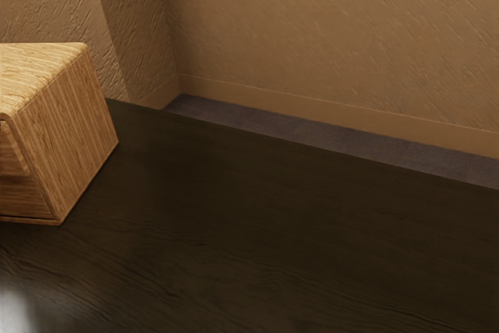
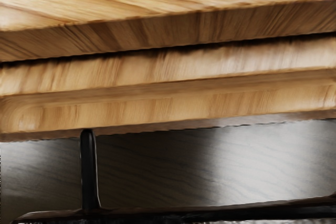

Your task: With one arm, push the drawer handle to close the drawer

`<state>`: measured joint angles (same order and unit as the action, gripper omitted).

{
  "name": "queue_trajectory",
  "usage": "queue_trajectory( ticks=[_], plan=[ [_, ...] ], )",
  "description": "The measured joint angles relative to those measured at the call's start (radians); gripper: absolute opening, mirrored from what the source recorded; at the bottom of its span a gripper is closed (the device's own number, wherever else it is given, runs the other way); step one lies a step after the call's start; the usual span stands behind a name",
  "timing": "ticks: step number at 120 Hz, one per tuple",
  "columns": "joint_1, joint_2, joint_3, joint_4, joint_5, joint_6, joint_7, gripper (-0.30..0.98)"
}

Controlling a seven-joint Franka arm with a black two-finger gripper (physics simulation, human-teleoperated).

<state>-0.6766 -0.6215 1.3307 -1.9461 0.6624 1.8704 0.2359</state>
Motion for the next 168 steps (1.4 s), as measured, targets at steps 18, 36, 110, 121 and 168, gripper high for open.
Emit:
queue_trajectory(
  ticks=[18, 36, 110, 121, 168],
  plan=[
    [-0.042, 0.0, 0.03, 0.02, 0.0, 0.0, -0.001, -0.1],
    [-0.06, 0.001, 0.042, 0.031, 0.0, 0.0, -0.001, -0.1],
    [0.338, -0.016, -0.322, -0.161, -0.058, -0.015, -0.001, 0.11],
    [0.429, -0.09, -0.556, -0.223, -0.144, -0.05, -0.005, 0.3],
    [0.263, 0.33, -0.92, 0.235, -0.43, -0.214, -0.072, 0.61]
  ],
)
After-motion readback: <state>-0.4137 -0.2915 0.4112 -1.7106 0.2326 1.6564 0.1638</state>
